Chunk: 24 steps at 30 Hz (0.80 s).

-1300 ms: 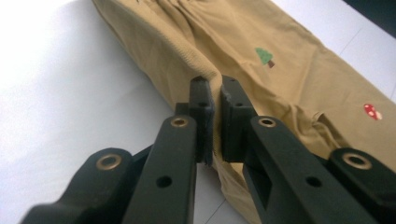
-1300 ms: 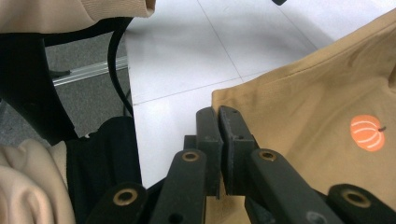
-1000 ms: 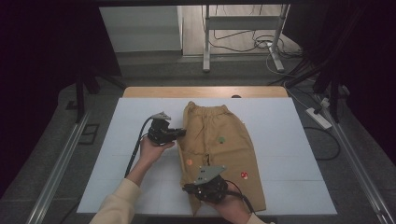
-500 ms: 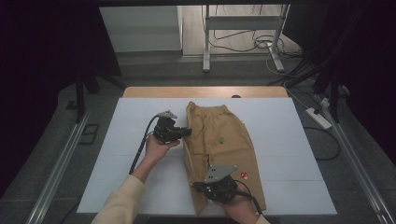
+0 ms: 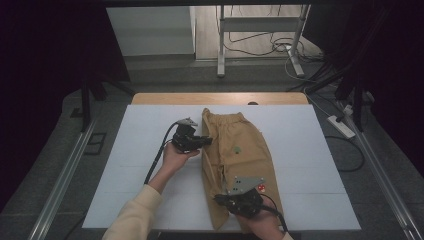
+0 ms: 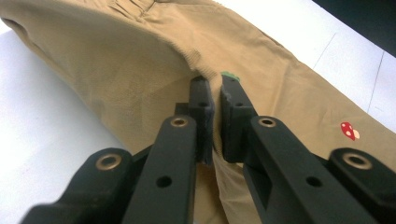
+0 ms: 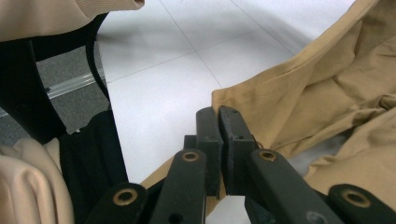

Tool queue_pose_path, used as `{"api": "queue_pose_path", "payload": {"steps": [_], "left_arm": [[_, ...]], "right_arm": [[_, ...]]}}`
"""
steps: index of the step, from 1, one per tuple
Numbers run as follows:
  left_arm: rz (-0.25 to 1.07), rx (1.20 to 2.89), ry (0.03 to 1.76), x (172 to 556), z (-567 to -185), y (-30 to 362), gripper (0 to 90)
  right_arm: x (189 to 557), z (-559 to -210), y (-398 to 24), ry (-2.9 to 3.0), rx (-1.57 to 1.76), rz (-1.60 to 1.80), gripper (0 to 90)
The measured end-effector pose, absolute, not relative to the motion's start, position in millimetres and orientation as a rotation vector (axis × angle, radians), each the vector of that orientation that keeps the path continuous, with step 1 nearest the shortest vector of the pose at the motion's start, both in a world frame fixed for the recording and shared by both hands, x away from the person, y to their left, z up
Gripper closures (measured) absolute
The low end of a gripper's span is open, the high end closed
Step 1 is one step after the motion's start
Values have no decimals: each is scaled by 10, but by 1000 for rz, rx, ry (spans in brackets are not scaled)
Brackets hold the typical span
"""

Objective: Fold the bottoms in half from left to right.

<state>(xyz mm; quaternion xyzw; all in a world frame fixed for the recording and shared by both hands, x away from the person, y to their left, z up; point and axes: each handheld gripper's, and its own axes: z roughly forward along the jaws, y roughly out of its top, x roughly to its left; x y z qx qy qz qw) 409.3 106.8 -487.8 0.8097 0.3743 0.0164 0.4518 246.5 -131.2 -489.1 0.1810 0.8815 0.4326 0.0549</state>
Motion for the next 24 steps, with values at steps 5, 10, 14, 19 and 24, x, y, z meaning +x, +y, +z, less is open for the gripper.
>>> {"api": "queue_pose_path", "payload": {"steps": [5, 10, 14, 19, 24], "left_arm": [[38, 2002, 922, 4106, -4874, 1022, 843], [44, 2017, 910, 4127, -4851, 963, 842], [38, 2015, 910, 4141, -4853, 932, 842], [32, 2017, 907, 4149, -4859, 896, 842], [31, 2022, 903, 4163, -4851, 853, 842]], "right_arm": [[2464, -4886, -1356, 2668, 562, 1316, 869], [2452, -4874, -1400, 2660, 573, 1323, 869], [2459, -4877, -1439, 2654, 588, 1324, 869], [2462, -4885, -1472, 2655, 597, 1318, 869], [2467, -4888, -1527, 2654, 615, 1308, 869]]}}
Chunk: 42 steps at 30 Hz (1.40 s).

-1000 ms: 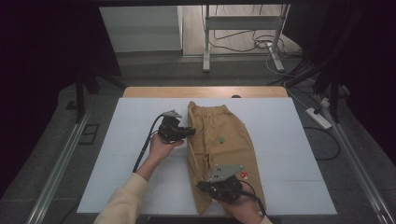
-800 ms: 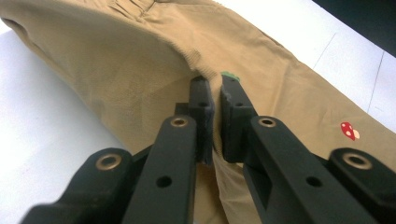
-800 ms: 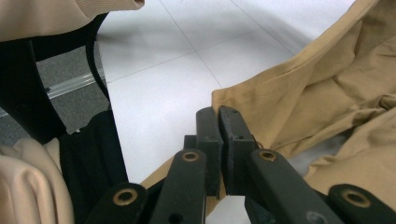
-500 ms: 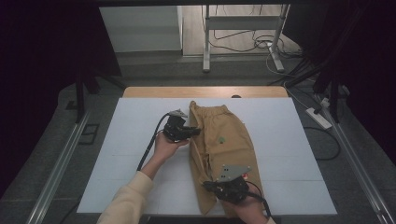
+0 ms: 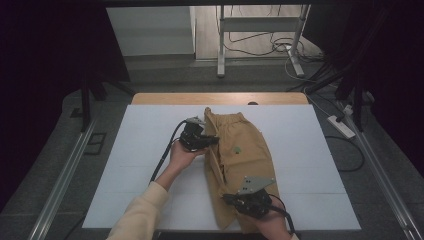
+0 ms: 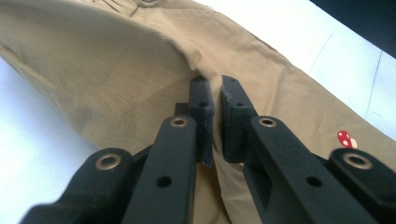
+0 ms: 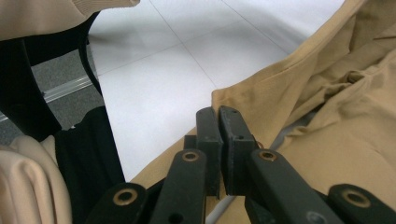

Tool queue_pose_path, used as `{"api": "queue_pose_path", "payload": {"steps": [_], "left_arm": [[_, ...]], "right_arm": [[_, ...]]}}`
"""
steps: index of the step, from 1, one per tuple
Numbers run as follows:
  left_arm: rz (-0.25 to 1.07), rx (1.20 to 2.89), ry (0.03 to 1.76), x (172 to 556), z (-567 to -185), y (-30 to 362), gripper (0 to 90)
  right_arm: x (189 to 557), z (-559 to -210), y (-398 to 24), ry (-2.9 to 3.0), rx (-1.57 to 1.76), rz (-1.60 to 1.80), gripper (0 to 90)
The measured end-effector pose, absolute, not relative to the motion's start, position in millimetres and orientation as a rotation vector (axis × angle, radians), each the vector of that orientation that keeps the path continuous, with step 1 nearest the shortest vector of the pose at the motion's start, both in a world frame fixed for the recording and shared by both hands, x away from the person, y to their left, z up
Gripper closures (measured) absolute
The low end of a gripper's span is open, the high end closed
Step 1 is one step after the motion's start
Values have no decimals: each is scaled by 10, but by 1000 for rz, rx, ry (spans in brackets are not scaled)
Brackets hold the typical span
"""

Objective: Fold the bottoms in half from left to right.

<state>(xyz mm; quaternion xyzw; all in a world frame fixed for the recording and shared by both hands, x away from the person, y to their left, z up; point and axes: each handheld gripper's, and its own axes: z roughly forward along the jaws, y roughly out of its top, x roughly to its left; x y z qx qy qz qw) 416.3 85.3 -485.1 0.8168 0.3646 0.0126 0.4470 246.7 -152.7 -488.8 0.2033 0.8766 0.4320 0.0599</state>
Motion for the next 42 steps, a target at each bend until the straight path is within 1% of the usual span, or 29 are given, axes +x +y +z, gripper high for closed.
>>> {"api": "queue_pose_path", "payload": {"steps": [24, 32, 42], "left_arm": [[28, 2034, 869, 4227, -4730, 625, 840], [12, 2028, 868, 4267, -4734, 538, 841], [1, 2032, 862, 4308, -4801, 389, 840]], "right_arm": [[2427, -4752, -1810, 2574, 665, 1349, 869], [2423, -4714, -1912, 2546, 688, 1357, 868], [2437, -4759, -2047, 2535, 737, 1321, 869]]}}
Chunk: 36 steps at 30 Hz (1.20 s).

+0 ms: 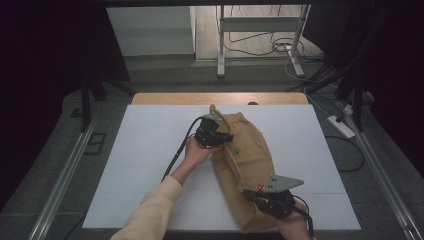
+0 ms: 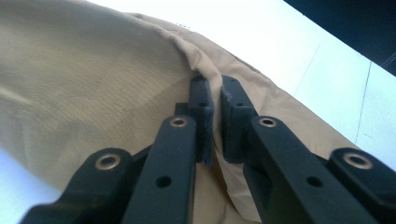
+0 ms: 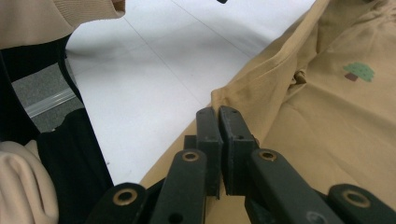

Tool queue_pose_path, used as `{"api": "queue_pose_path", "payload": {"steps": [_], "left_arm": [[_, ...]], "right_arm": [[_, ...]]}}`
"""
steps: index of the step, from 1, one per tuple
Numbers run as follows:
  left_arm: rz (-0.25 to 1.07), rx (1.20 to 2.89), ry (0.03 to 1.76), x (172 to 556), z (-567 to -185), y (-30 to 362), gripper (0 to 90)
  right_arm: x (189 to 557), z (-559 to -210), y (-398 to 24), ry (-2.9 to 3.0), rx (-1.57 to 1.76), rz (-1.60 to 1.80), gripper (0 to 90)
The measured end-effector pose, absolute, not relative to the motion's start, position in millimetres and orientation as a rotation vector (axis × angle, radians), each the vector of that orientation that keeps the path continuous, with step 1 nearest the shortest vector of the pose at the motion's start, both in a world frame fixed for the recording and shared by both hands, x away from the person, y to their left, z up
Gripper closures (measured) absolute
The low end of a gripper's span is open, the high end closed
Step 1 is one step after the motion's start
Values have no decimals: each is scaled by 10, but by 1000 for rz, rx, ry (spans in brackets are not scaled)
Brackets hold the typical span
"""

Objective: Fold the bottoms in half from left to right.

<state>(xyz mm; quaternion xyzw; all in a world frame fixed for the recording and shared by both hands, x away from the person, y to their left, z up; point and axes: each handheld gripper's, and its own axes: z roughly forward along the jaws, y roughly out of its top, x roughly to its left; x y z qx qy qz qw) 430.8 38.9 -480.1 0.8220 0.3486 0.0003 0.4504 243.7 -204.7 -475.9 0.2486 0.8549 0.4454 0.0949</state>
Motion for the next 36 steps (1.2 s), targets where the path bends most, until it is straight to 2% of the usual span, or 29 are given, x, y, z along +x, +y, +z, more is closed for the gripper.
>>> {"api": "queue_pose_path", "payload": {"steps": [36], "left_arm": [[-34, 2057, 830, 4382, -4947, -4, 832]], "right_arm": [[2426, -4846, -2444, 2513, 876, 1262, 869]]}}
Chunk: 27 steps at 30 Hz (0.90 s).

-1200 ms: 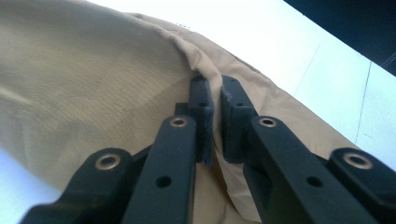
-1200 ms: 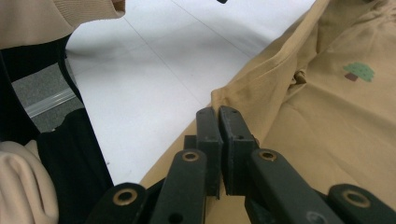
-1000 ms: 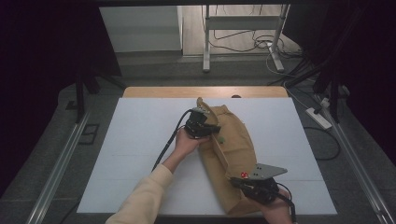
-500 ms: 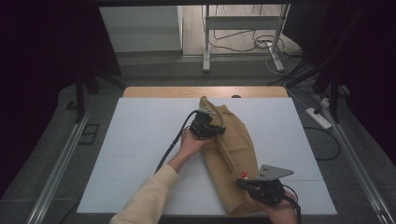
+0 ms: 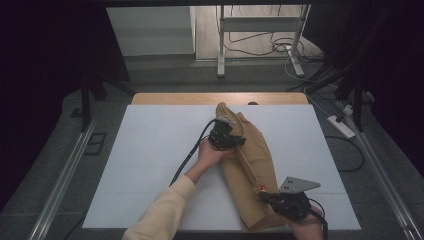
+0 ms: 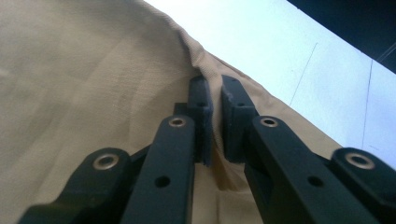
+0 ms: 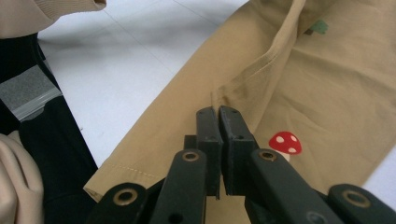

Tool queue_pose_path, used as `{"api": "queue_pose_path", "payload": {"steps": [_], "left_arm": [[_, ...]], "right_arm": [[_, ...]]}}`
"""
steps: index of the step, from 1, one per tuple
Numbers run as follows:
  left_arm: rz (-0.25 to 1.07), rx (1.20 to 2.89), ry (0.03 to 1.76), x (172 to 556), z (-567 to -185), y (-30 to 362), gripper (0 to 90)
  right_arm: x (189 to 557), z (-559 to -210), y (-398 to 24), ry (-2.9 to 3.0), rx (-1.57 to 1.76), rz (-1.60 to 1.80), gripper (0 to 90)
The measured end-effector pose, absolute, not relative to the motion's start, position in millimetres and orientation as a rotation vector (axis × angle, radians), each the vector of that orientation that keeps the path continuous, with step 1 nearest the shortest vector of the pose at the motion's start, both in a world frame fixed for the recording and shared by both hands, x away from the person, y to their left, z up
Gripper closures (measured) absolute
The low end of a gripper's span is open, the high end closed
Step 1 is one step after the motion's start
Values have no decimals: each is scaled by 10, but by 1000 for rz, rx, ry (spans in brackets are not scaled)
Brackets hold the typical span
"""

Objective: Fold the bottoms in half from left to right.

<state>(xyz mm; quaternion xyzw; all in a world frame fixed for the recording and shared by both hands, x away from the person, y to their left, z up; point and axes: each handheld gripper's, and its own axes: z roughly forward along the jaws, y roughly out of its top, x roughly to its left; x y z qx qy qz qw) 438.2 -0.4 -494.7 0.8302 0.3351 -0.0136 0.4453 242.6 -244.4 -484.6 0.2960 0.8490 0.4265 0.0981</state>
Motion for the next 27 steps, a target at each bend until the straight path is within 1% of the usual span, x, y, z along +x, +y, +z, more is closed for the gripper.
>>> {"api": "queue_pose_path", "payload": {"steps": [27], "left_arm": [[-34, 2086, 828, 4418, -5034, -109, 811]], "right_arm": [[2455, -4908, -2518, 2525, 923, 1215, 868]]}}
